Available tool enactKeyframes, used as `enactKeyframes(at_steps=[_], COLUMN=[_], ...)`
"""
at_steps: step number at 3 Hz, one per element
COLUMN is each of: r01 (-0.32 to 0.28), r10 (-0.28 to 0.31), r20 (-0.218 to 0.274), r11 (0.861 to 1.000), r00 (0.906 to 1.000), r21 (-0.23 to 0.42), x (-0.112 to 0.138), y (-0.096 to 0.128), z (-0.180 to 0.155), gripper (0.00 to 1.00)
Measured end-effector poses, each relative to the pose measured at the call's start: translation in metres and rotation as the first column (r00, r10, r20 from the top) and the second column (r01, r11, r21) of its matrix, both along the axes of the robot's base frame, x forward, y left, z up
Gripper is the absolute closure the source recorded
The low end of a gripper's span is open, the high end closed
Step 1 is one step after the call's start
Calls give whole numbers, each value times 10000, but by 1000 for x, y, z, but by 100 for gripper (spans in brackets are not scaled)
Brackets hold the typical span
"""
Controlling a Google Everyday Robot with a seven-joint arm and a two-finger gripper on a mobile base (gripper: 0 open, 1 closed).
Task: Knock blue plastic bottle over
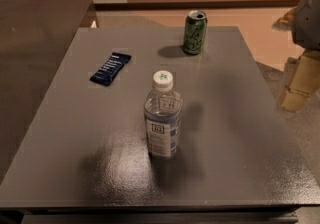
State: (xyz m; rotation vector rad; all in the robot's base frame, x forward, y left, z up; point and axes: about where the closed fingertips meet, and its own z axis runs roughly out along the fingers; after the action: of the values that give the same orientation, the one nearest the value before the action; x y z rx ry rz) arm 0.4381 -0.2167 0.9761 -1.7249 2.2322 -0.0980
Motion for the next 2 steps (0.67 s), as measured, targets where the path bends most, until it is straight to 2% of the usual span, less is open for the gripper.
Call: enactKeyframes(at_steps=[1, 2], r01=[0, -159], r10=[0, 158], r20=[2, 15], r11=[10000, 9993], r00=[10000, 9999], r21=[0, 331], x=[0, -1], y=[0, 4], z=[0, 0], gripper=[0, 0])
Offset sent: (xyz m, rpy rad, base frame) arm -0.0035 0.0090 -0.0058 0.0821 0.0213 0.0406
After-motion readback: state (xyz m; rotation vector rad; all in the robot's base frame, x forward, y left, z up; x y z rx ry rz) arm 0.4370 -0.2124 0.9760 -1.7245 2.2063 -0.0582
